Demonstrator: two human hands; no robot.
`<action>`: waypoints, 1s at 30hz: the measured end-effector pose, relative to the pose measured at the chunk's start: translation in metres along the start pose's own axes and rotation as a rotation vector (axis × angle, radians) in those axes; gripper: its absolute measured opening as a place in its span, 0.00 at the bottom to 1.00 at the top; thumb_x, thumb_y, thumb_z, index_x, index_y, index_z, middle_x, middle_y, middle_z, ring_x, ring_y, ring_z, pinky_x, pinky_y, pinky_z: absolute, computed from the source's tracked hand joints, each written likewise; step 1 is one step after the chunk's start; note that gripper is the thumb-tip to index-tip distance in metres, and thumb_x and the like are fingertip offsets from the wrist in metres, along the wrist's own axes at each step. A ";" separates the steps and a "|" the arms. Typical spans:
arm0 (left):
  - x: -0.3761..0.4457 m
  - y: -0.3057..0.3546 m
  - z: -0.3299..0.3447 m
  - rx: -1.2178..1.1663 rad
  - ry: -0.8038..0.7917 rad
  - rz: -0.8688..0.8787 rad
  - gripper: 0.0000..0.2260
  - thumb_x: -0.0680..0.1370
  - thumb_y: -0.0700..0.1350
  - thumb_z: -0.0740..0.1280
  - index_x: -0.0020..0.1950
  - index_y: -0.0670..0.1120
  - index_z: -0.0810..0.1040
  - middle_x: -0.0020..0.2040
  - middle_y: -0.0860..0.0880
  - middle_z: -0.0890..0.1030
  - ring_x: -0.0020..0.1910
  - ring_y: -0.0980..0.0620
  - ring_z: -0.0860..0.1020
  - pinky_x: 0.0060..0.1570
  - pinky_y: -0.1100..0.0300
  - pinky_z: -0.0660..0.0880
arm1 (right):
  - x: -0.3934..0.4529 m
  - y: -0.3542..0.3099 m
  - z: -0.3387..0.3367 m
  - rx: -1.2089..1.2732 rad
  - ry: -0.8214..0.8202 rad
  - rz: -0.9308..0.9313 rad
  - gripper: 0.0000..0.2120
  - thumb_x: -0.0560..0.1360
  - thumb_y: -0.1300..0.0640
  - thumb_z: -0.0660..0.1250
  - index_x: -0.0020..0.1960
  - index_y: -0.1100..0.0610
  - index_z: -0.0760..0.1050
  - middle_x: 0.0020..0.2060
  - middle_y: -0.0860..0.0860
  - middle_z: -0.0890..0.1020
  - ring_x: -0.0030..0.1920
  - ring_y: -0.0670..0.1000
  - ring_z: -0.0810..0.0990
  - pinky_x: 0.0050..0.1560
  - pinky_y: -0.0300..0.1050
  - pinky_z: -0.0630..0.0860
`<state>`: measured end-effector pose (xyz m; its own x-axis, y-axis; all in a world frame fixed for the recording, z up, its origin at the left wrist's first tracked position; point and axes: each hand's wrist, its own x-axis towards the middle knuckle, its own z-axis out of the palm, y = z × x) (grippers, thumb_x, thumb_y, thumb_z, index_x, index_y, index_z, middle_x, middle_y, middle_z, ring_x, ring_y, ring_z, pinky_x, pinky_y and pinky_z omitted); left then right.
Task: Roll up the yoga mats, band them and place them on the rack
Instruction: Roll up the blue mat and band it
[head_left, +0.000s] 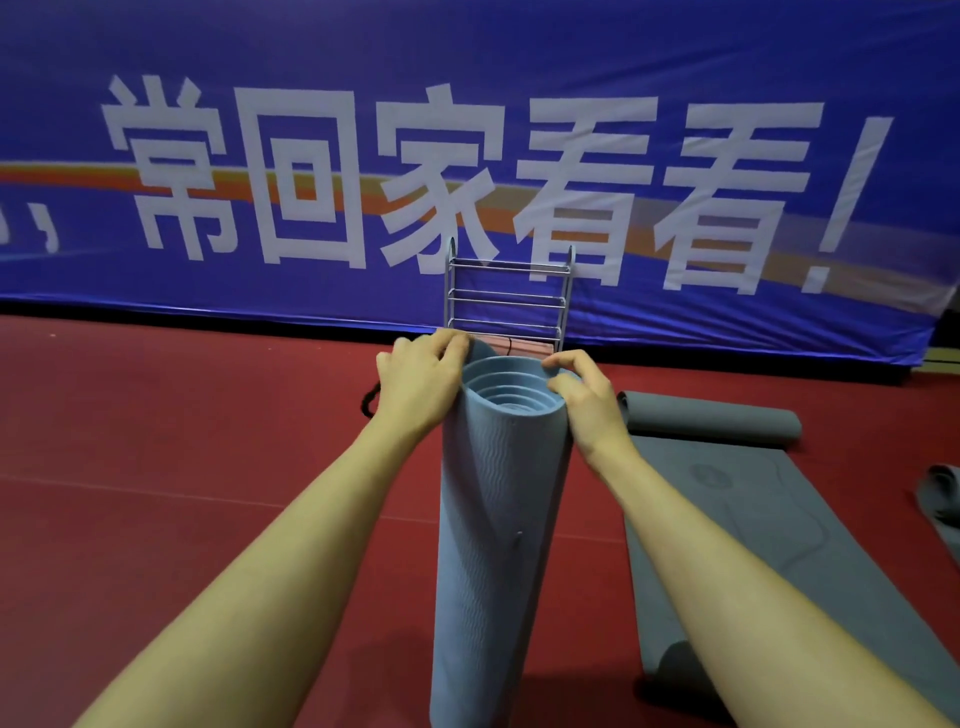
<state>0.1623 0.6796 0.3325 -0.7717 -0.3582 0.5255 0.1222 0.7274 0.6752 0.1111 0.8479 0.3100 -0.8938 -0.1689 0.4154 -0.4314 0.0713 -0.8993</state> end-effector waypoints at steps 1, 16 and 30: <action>0.003 0.002 -0.003 0.040 0.043 0.013 0.21 0.74 0.52 0.51 0.56 0.52 0.80 0.55 0.50 0.81 0.58 0.45 0.70 0.50 0.57 0.55 | 0.001 0.003 -0.001 -0.030 0.002 -0.001 0.09 0.74 0.66 0.61 0.47 0.55 0.75 0.43 0.49 0.78 0.43 0.51 0.72 0.40 0.41 0.68; -0.012 0.015 0.011 -0.170 0.159 0.277 0.12 0.70 0.36 0.61 0.43 0.48 0.82 0.45 0.57 0.72 0.51 0.51 0.71 0.54 0.44 0.70 | 0.001 -0.001 0.013 -0.078 0.074 -0.379 0.13 0.73 0.69 0.65 0.50 0.53 0.78 0.50 0.44 0.75 0.55 0.40 0.74 0.57 0.30 0.68; -0.011 0.010 0.012 -0.060 0.173 0.330 0.06 0.73 0.41 0.66 0.46 0.47 0.82 0.43 0.50 0.79 0.45 0.46 0.75 0.47 0.43 0.70 | -0.007 -0.006 0.020 -0.088 0.025 -0.408 0.24 0.76 0.64 0.67 0.66 0.42 0.68 0.58 0.44 0.67 0.62 0.46 0.70 0.61 0.28 0.66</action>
<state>0.1645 0.6980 0.3269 -0.5686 -0.2072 0.7961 0.3874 0.7862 0.4814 0.1225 0.8289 0.3094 -0.6493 -0.1768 0.7397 -0.7589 0.0870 -0.6454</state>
